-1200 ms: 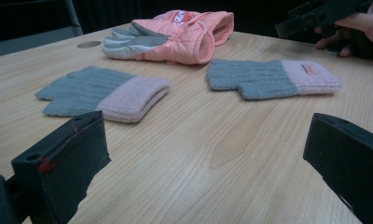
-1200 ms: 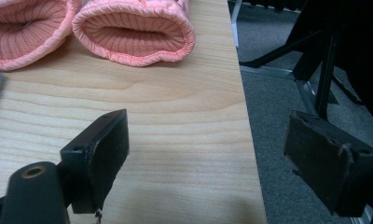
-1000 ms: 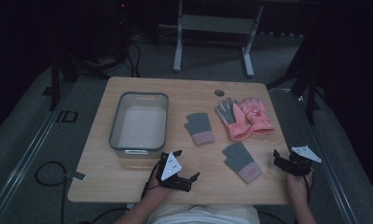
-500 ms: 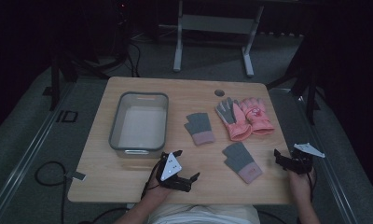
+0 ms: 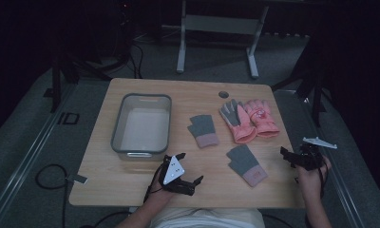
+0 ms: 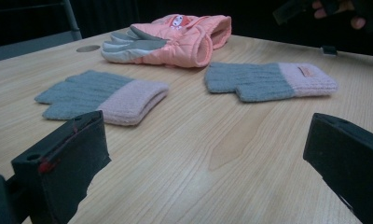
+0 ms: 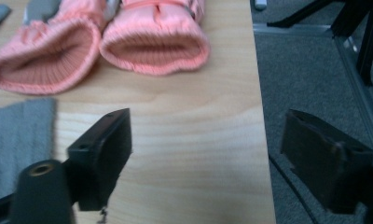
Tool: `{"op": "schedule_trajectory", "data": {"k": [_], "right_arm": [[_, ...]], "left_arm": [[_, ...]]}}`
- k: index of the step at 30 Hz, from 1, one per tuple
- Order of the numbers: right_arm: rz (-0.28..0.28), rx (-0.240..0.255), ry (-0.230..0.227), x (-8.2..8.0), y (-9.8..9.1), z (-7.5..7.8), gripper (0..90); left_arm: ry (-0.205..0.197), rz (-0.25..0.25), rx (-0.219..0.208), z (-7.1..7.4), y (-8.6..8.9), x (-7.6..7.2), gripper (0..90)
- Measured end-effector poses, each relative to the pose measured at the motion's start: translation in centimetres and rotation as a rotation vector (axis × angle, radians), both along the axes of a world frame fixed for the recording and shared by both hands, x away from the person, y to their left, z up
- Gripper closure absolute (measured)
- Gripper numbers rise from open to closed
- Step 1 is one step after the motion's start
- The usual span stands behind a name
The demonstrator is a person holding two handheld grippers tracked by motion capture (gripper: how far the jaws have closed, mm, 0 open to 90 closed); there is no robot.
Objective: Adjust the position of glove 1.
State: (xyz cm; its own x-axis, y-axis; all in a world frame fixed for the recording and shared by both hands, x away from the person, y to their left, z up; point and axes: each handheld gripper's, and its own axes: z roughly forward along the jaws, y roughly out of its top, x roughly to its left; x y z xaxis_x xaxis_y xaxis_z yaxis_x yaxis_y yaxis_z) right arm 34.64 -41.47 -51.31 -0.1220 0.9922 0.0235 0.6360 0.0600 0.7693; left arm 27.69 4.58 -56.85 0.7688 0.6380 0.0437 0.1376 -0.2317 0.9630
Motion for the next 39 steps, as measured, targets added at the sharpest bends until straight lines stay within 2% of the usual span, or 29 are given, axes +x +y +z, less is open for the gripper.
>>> {"op": "schedule_trajectory", "data": {"k": [1,5,9,12,15,19,24,27,33,36,39], "right_arm": [[0.007,-0.007,-0.01,0.2,0.3,0.7,13.1],[0.02,-0.006,-0.02,0.8,0.8,2.2,12.3],[0.029,0.021,-0.066,1.3,1.5,3.9,11.4],[0.048,0.02,-0.086,1.6,2.3,5.1,11.4],[0.07,0.059,-0.109,1.9,3.1,6.2,11.4],[0.095,0.056,-0.129,2.6,4.3,7.4,11.3],[0.119,0.039,-0.143,3.4,5.5,8.2,12.2],[0.155,0.017,-0.158,4.1,6.6,8.6,15.4],[0.241,-0.004,-0.153,5.4,8.9,8.9,20.9],[0.298,0.024,-0.142,6.0,10.1,9.0,23.6],[0.346,0.028,-0.139,6.5,11.5,9.0,24.4]], "left_arm": [[0.0,0.001,-0.003,0.0,0.0,0.0,0.0],[0.004,0.002,-0.008,0.0,0.1,0.1,0.0],[0.003,0.001,-0.007,0.0,0.1,0.0,0.0],[0.002,0.001,-0.004,0.0,0.1,0.0,0.0],[0.008,0.001,-0.007,0.0,0.1,0.1,0.0],[0.008,0.001,-0.01,0.0,0.1,0.1,0.0],[0.003,0.0,-0.006,0.0,0.1,0.0,0.0],[0.005,-0.001,-0.008,0.0,0.1,0.1,0.0],[0.002,-0.001,-0.008,0.0,0.1,0.0,0.0],[0.004,-0.003,-0.024,0.0,0.3,0.0,0.0],[0.011,-0.002,-0.034,0.0,0.4,0.1,0.0]]}}
